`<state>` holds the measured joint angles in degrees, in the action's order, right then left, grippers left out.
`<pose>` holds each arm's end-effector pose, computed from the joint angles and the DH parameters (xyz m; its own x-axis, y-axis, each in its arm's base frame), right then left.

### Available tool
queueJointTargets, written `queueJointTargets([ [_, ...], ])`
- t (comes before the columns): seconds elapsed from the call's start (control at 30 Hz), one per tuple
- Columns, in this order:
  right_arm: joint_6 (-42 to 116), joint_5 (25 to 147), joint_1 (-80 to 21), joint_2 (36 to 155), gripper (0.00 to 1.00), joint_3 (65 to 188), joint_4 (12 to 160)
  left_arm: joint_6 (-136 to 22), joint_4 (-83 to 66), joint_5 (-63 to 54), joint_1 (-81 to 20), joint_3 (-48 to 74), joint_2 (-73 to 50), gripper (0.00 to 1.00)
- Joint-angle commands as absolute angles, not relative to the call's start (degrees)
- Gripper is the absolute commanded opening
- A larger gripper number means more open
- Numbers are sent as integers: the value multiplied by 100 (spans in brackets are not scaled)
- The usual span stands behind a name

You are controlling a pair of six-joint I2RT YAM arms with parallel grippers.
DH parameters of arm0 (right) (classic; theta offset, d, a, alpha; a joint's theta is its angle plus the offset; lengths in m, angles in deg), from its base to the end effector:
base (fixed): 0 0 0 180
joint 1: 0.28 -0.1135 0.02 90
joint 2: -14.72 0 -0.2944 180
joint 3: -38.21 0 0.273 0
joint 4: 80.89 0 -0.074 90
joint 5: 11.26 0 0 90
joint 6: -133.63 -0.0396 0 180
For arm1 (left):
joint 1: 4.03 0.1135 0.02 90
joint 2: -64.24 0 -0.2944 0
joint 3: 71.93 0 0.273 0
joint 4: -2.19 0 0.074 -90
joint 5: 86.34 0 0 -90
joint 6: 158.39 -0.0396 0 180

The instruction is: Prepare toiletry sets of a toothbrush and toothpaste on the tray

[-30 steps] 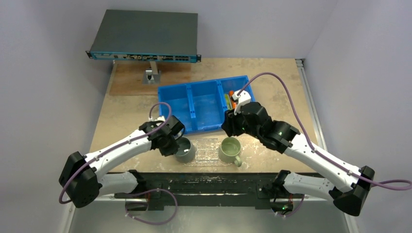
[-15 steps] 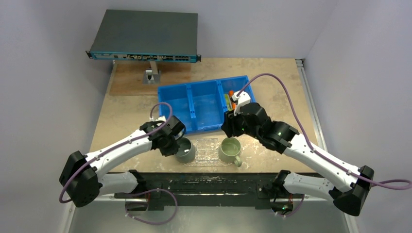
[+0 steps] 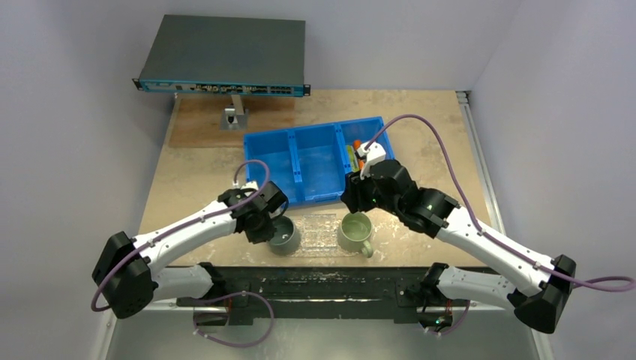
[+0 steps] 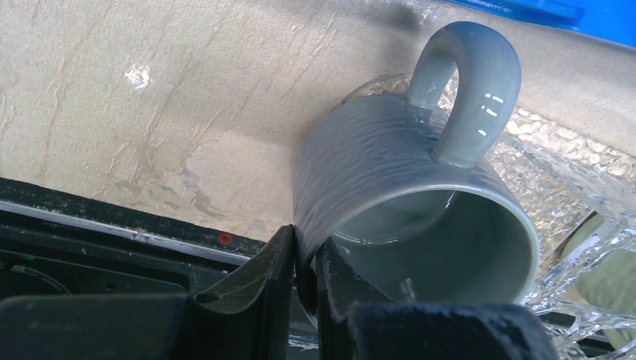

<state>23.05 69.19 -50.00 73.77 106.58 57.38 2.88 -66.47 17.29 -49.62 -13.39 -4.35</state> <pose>0.1559 0.1738 0.3496 -0.5570 -0.1211 -0.8216 -0.4977 0.8406 0.2135 0.1490 -0.1387 0.2296 -0.8473 -0.4503 -0.2817 -0.4373 0.8924 -0.1112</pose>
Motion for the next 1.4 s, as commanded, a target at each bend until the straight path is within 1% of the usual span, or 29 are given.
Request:
queueJointTargets([
  [0.0, 2236, 6856, -4994, 7387, 52, 10628, 5903, 211, -6473, 1866, -5021, -977, -479, 1],
  [0.47, 2235, 6855, -4994, 7378, 53, 10636, 5865, 115, -6395, 1806, -5105, -735, -813, 6],
  [0.6, 2253, 6864, -4994, 7395, 54, 10660, 5848, 109, -6448, 1829, -5113, -749, -785, 12],
  [0.67, 2258, 6854, -4994, 7396, 55, 10670, 5836, 118, -6501, 1862, -5114, -761, -731, 17],
  [0.83, 2279, 6871, -4994, 7446, 57, 10755, 5821, 97, -6617, 1913, -5117, -716, -629, 25],
  [1.2, 2333, 6683, -4994, 7554, 59, 10926, 5778, -173, -6839, 2044, -5119, -418, -336, 32],
  [1.37, 2394, 6687, -4989, 7826, 58, 11039, 5899, -429, -7051, 2276, -5115, -127, -28, 38],
])
